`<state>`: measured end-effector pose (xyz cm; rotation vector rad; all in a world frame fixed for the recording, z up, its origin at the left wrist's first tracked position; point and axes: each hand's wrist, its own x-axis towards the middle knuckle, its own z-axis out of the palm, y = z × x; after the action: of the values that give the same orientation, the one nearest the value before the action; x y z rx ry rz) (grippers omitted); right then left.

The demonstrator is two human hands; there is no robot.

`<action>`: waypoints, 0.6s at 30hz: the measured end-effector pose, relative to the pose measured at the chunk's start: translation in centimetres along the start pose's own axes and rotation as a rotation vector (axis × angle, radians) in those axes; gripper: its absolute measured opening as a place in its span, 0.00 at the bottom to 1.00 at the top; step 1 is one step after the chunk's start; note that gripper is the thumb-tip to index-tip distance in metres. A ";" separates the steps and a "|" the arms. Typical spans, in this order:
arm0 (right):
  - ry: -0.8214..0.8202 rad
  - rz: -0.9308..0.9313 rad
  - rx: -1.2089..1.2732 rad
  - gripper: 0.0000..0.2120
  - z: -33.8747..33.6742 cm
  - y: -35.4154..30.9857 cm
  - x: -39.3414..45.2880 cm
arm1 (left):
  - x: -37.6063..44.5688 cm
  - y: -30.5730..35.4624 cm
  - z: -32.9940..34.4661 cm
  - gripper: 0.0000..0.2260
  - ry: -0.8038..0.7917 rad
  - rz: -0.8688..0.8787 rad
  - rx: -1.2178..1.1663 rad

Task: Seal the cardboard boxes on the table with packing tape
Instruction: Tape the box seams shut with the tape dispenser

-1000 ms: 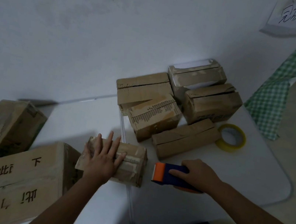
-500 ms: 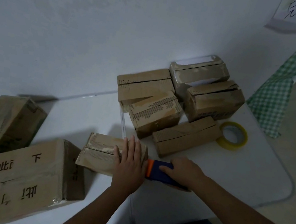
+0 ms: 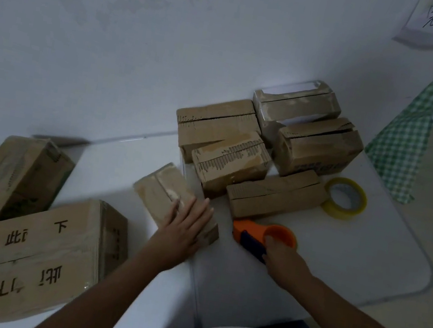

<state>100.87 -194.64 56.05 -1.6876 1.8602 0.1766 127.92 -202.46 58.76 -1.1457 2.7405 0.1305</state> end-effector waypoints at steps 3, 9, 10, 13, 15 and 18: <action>0.015 0.015 0.142 0.10 0.9 -0.7 -0.1 | -1.9 -1.9 0.0 0.40 -0.023 -0.086 -0.134; 0.107 -0.217 0.520 0.06 0.5 -6.0 -0.7 | -4.3 -2.0 0.8 0.46 -0.081 -0.183 -0.145; 0.002 -0.272 0.589 0.07 0.6 -7.7 -0.6 | -4.3 -1.8 1.0 0.46 -0.094 -0.192 -0.124; -0.134 -0.328 0.717 0.09 1.3 -12.1 0.3 | -4.1 -1.8 1.2 0.46 -0.113 -0.200 -0.126; -0.161 -0.305 0.822 0.09 1.4 -13.4 1.2 | -4.2 -2.0 1.3 0.45 -0.113 -0.198 -0.141; -0.169 -0.229 0.884 0.09 1.9 -13.3 2.3 | -4.2 -2.3 1.2 0.46 -0.107 -0.201 -0.129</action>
<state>114.00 -198.06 57.30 -1.1814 1.2960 -0.5117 132.59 -200.93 58.31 -1.3969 2.5387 0.3364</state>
